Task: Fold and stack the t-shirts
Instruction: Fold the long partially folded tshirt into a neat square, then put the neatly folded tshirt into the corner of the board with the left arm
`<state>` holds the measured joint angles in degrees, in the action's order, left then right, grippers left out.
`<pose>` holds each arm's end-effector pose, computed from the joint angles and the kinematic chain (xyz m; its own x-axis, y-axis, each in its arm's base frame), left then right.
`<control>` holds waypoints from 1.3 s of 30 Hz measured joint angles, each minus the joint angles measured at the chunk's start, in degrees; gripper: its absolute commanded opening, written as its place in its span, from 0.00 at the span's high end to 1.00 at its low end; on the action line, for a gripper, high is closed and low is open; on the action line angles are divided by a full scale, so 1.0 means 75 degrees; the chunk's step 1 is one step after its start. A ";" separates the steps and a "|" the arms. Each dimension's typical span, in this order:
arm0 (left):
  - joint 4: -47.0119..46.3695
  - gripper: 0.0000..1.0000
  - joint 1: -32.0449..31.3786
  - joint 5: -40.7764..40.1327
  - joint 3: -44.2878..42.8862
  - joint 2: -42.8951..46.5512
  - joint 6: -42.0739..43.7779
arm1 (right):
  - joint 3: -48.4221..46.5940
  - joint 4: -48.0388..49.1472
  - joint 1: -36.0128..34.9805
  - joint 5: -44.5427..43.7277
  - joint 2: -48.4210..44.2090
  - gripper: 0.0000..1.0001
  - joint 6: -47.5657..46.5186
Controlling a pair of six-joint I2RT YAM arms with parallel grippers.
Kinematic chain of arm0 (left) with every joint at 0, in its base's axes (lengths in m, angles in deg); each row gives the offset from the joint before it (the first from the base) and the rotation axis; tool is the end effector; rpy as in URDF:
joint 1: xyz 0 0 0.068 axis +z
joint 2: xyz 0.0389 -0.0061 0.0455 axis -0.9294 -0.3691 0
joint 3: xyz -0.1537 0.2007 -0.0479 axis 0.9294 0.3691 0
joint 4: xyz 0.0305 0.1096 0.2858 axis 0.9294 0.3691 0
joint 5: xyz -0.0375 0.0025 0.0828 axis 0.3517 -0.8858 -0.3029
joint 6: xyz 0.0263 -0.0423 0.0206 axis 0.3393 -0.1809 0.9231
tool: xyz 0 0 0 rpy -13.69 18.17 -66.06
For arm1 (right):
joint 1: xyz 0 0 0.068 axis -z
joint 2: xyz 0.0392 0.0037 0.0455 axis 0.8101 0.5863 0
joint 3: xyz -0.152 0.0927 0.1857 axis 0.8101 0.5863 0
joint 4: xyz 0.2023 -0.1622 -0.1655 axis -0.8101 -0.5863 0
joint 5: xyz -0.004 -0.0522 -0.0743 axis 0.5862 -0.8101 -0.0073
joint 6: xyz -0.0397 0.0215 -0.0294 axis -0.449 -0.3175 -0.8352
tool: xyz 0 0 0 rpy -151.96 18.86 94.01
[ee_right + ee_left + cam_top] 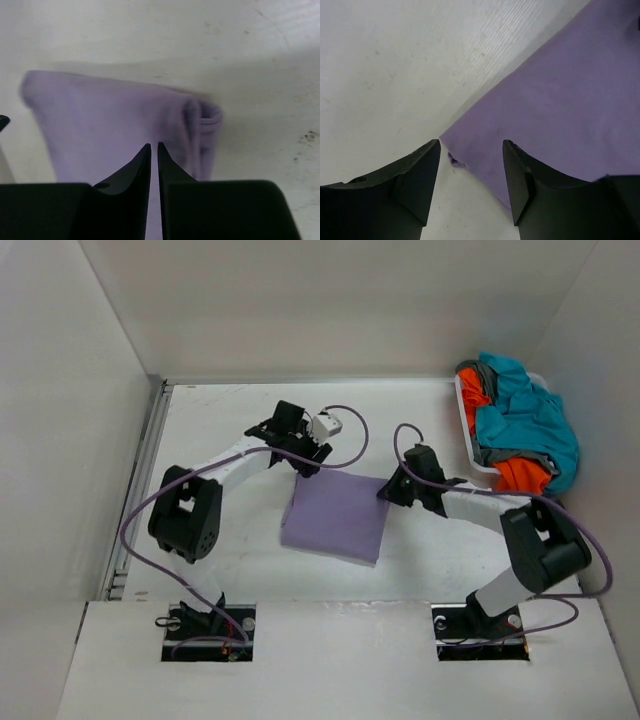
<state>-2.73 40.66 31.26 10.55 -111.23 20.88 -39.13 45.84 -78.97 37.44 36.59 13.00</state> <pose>0.3745 -0.2081 0.2055 -0.3488 0.6072 -0.7139 0.8239 0.5617 0.0752 0.3049 0.1442 0.1329 -0.7492 0.4920 -0.4434 0.1618 0.7851 0.5978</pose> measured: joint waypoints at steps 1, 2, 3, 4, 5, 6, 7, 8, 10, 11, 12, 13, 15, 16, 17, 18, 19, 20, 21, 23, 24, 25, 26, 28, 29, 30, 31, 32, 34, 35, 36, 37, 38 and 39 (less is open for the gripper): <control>-0.0038 0.50 0.0082 -0.0020 0.0000 -0.0280 -0.0076 | -0.0003 0.0006 0.0015 -0.0023 0.0321 0.87 0.0009; -0.0064 0.50 0.0189 -0.0061 0.0000 -0.0589 -0.0166 | -0.0009 0.0003 0.0032 -0.0044 0.0571 0.87 0.0020; -0.0070 0.50 0.0303 -0.0122 -0.0009 -0.0866 -0.0251 | -0.0026 0.0003 0.0058 -0.0052 0.0807 0.87 0.0026; -0.0055 0.51 0.0425 -0.0192 -0.0029 -0.1110 -0.0341 | -0.0067 0.0009 0.0079 -0.0050 0.0979 0.87 0.0061; -0.0038 0.51 0.0533 -0.0248 -0.0055 -0.1271 -0.0437 | -0.0152 0.0017 0.0111 -0.0012 0.1055 0.86 0.0082; 0.0000 0.49 0.0635 -0.0294 -0.0085 -0.1358 -0.0571 | -0.0259 0.0041 0.0119 -0.0038 0.1093 0.86 0.0076; 0.0038 0.46 0.0723 -0.0323 -0.0096 -0.1370 -0.0720 | -0.0350 0.0061 0.0131 -0.0058 0.1102 0.85 0.0076; 0.0050 0.42 0.0801 -0.0344 -0.0111 -0.1294 -0.0839 | -0.0428 0.0096 0.0157 -0.0076 0.1105 0.84 0.0070; 0.0047 0.32 0.0906 -0.0391 -0.0122 -0.0906 -0.1064 | -0.0539 0.0189 0.0163 -0.0093 0.1090 0.79 0.0047; 0.0070 0.26 0.0924 -0.0396 -0.0122 -0.0586 -0.1157 | -0.0560 0.0204 0.0166 -0.0099 0.1064 0.76 0.0029; 0.0087 0.24 0.0918 -0.0393 -0.0122 -0.0221 -0.1212 | -0.0560 0.0192 0.0166 -0.0105 0.0982 0.73 0.0006; 0.0117 0.23 0.0886 -0.0388 -0.0122 0.0230 -0.1268 | -0.0554 0.0160 0.0166 -0.0111 0.0851 0.71 -0.0012; 0.0230 0.17 0.0787 -0.0347 -0.0122 0.1201 -0.1309 | -0.0472 0.0157 0.0166 -0.0128 0.0396 0.66 -0.0032; 0.0332 0.00 0.0723 -0.0306 -0.0122 0.1612 -0.1309 | -0.0399 0.0140 0.0160 -0.0149 0.0073 0.64 -0.0038; 0.0478 0.00 0.0647 -0.0248 -0.0122 0.2005 -0.1282 | -0.0291 0.0137 0.0152 -0.0169 -0.0329 0.63 -0.0041; 0.0656 0.00 0.0580 -0.0178 -0.0114 0.2308 -0.1294 | -0.0172 0.0122 0.0119 -0.0210 -0.0787 0.62 -0.0047; 0.0810 0.00 0.0516 -0.0090 -0.0047 0.2524 -0.1276 | -0.0061 0.0082 0.0090 -0.0265 -0.1209 0.62 -0.0052; 0.0927 0.00 0.0466 0.0000 0.0082 0.2649 -0.1253 | 0.0064 -0.0003 0.0017 -0.0335 -0.1684 0.62 -0.0067; 0.1049 0.00 0.0440 0.0087 0.0300 0.2728 -0.1230 | 0.0175 -0.0111 -0.0064 -0.0408 -0.2127 0.62 -0.0067; 0.1311 0.00 0.0478 0.0207 0.0906 0.2661 -0.1195 | 0.0388 -0.0431 -0.0259 -0.0609 -0.2967 0.61 -0.0064; 0.1422 0.00 0.0516 0.0221 0.1212 0.2562 -0.1183 | 0.0507 -0.0662 -0.0353 -0.0731 -0.3413 0.61 -0.0064; 0.1574 0.00 0.0580 0.0227 0.1524 0.2404 -0.1174 | 0.0592 -0.0895 -0.0423 -0.0839 -0.3794 0.61 -0.0064; 0.1693 0.00 0.0656 0.0227 0.1798 0.2244 -0.1174 | 0.0670 -0.1160 -0.0495 -0.0953 -0.4185 0.61 -0.0061; 0.1888 0.00 0.0787 0.0216 0.2124 0.1941 -0.1183 | 0.0755 -0.1606 -0.0516 -0.1110 -0.4779 0.61 -0.0038; 0.1947 0.00 0.0836 0.0210 0.2189 0.1816 -0.1198 | 0.0784 -0.1807 -0.0519 -0.1183 -0.5007 0.61 -0.0029; 0.1973 0.00 0.0880 0.0207 0.2194 0.1716 -0.1221 | 0.0807 -0.1988 -0.0519 -0.1250 -0.5182 0.61 -0.0006; 0.1926 0.00 0.0906 0.0204 0.2189 0.1641 -0.1262 | 0.0813 -0.2180 -0.0519 -0.1294 -0.5310 0.61 -0.0003; 0.1906 0.00 0.0906 0.0207 0.2162 0.1565 -0.1306 | 0.0819 -0.2372 -0.0522 -0.1317 -0.5423 0.61 0.0000; 0.1874 0.00 0.0871 0.0227 0.2052 0.1291 -0.1434 | 0.0851 -0.2696 -0.0530 -0.1355 -0.5613 0.60 0.0003; 0.1845 0.01 0.0851 0.0242 0.1996 0.1113 -0.1501 | 0.0874 -0.2841 -0.0533 -0.1361 -0.5697 0.60 0.0003; 0.1810 0.02 0.0828 0.0262 0.1941 0.0892 -0.1568 | 0.0909 -0.2975 -0.0533 -0.1361 -0.5791 0.60 0.0000; 0.1789 0.06 0.0822 0.0297 0.1912 0.0667 -0.1635 | 0.0927 -0.3112 -0.0533 -0.1355 -0.5863 0.60 0.0000; 0.1775 0.09 0.0822 0.0361 0.1900 0.0423 -0.1705 | 0.0930 -0.3229 -0.0522 -0.1349 -0.5919 0.60 -0.0003; 0.1778 0.13 0.0822 0.0399 0.1868 0.0187 -0.1722 | 0.0930 -0.3308 -0.0478 -0.1323 -0.5960 0.60 -0.0009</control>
<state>10.60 46.82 34.25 24.56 -109.83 7.96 -32.15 21.04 -82.56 27.51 -8.10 12.94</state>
